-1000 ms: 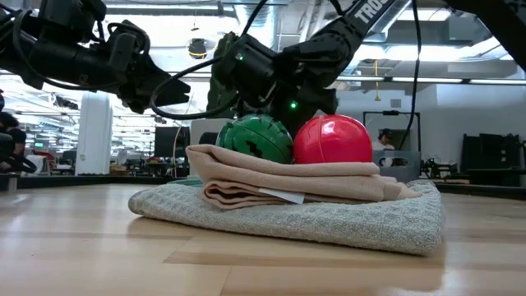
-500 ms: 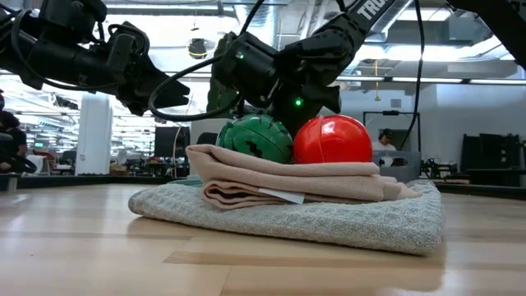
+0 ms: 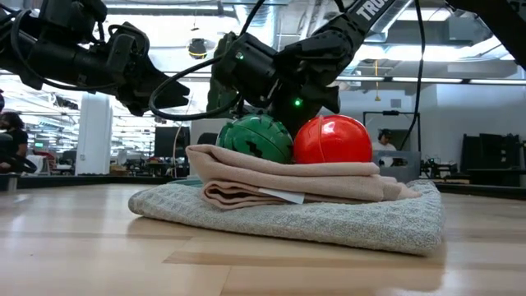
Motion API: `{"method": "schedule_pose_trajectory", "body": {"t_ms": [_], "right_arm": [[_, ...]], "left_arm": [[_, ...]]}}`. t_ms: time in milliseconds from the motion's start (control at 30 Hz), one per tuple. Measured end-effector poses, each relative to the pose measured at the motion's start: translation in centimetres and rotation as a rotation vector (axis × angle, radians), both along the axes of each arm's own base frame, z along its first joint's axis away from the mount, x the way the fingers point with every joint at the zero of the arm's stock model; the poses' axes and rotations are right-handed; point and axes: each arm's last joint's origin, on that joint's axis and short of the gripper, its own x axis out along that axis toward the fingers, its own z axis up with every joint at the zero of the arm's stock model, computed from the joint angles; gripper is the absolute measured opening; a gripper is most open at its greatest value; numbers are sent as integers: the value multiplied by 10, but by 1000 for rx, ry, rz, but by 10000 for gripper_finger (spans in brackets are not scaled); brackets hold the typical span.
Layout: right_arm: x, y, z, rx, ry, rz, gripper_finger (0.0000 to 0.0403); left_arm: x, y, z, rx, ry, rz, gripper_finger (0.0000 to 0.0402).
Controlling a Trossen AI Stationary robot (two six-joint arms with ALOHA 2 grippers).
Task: Pick and placing Produce into tupperware
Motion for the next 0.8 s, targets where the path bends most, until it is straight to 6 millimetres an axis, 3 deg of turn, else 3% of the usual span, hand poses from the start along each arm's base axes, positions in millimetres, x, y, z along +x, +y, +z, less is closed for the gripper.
{"method": "schedule_pose_trajectory", "body": {"t_ms": [267, 533, 800], "right_arm": [[-1, 0, 10, -12, 7, 25, 59], [-18, 4, 60, -115, 36, -7, 60], [-54, 9, 112, -225, 69, -127, 62]], "left_arm": [[0, 0, 0, -1, 0, 0, 213], [0, 0, 0, -16, -5, 2, 213], [0, 0, 0, -24, -7, 3, 213]]}}
